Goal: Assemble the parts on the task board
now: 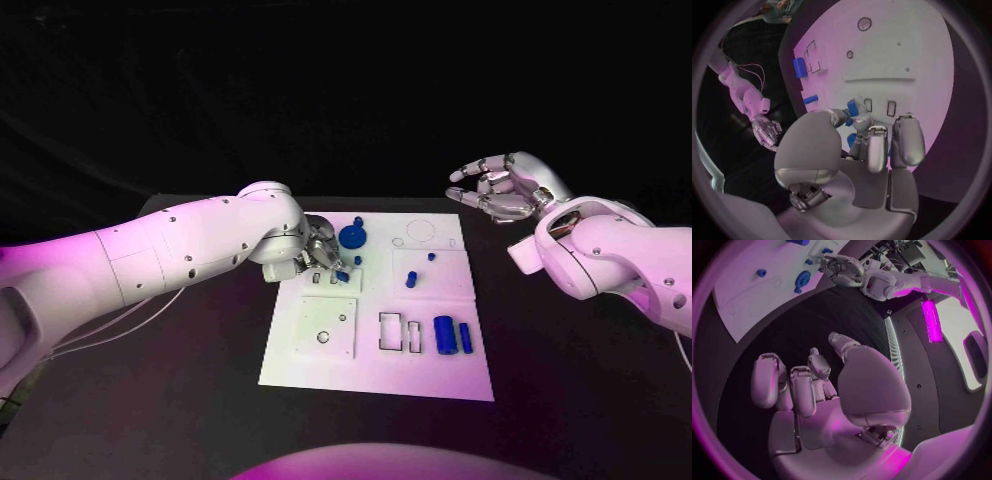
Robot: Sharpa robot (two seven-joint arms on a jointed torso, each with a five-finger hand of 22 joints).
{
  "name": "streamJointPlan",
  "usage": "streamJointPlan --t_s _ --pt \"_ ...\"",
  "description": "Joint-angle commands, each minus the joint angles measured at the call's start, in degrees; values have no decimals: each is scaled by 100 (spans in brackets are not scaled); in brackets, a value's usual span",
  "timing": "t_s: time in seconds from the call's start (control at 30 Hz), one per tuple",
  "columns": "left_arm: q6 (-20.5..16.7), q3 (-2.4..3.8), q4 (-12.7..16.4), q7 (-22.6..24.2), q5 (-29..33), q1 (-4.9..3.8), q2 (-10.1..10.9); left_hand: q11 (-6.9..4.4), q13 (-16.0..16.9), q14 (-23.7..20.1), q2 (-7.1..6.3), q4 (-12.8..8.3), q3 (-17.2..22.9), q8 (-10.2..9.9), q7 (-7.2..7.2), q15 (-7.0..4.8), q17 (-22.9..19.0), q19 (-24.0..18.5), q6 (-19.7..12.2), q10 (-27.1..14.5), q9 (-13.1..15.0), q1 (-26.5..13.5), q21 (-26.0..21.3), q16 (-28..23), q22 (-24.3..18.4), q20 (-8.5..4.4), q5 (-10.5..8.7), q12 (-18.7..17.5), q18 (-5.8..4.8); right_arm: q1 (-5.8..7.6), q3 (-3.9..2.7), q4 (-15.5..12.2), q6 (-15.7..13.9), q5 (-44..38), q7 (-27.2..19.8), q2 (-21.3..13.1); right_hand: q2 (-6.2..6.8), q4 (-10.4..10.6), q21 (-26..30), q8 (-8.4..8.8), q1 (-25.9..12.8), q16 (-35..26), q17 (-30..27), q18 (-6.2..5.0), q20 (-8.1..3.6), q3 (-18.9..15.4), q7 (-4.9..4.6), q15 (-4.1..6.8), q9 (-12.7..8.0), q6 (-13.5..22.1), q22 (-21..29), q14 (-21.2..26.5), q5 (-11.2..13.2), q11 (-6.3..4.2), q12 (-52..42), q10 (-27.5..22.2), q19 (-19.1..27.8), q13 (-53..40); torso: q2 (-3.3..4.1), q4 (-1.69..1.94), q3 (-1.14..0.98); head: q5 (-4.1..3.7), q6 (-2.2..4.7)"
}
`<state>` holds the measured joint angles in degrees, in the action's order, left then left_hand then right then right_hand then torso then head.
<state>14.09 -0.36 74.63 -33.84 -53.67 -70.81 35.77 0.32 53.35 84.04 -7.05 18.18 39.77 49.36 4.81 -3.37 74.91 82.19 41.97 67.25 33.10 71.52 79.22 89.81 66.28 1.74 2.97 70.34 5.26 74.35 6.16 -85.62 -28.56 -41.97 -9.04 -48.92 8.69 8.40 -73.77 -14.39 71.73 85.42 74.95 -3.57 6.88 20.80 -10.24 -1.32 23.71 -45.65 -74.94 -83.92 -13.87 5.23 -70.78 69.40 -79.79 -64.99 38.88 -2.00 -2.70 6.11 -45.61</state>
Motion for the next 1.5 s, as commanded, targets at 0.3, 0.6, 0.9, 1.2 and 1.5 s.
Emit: streamJointPlan --t_s 0.3,0.6,0.9,1.2,1.5 --pt "-208 32 457 165 -36 -9 344 -5 57 596 -134 -1051 1116 61 -18 1 1509 -28 0 120 378 -87 32 19 -4 31 40 19 -81 -13 1 -4 77 -4 -23 -20 -17 44 27 -33 -10 -36 375 -72 1 5 10 45 -7 -10 -217 -324 -35 -1 35 -38 61 8 -9 18 -15 9 1" --pt "-305 33 565 211 -612 18 436 -35 175 596 -223 -1171 1326 128 -48 -24 1509 -11 75 267 445 -200 49 19 27 11 46 101 -85 -23 1 -3 109 -3 -33 -10 -16 48 38 -35 -14 -38 372 -74 1 4 10 45 -8 -10 -209 -323 -36 -1 43 -46 67 19 8 3 -7 51 13" --pt "-391 28 545 213 -970 67 383 -59 255 596 -286 -1247 1461 168 -72 -46 1509 4 111 358 486 -281 64 19 54 -6 81 156 -90 -41 1 -3 124 -6 -44 -6 -16 48 38 -35 -14 -38 372 -74 1 4 10 45 -8 -10 -209 -323 -36 -1 43 -46 67 19 9 -3 -3 57 18" --pt "-275 22 510 166 -1137 104 322 -79 293 596 -361 -1320 1593 203 -91 -66 1509 11 153 417 527 -381 69 19 65 -20 215 180 -92 -44 1 -10 125 -8 -48 -11 -16 48 38 -35 -14 -38 372 -74 1 4 10 45 -8 -10 -209 -323 -36 -1 43 -46 67 19 12 -4 -7 49 7" --pt "-186 20 502 103 -1160 113 299 -92 321 596 -394 -1342 1622 225 -107 -76 1509 16 190 461 551 -451 72 19 74 -26 300 199 -93 -45 1 -17 122 -9 -57 -18 -16 48 38 -35 -14 -38 372 -74 1 4 10 45 -8 -10 -209 -323 -36 -1 43 -46 67 19 10 -2 -5 39 -4"
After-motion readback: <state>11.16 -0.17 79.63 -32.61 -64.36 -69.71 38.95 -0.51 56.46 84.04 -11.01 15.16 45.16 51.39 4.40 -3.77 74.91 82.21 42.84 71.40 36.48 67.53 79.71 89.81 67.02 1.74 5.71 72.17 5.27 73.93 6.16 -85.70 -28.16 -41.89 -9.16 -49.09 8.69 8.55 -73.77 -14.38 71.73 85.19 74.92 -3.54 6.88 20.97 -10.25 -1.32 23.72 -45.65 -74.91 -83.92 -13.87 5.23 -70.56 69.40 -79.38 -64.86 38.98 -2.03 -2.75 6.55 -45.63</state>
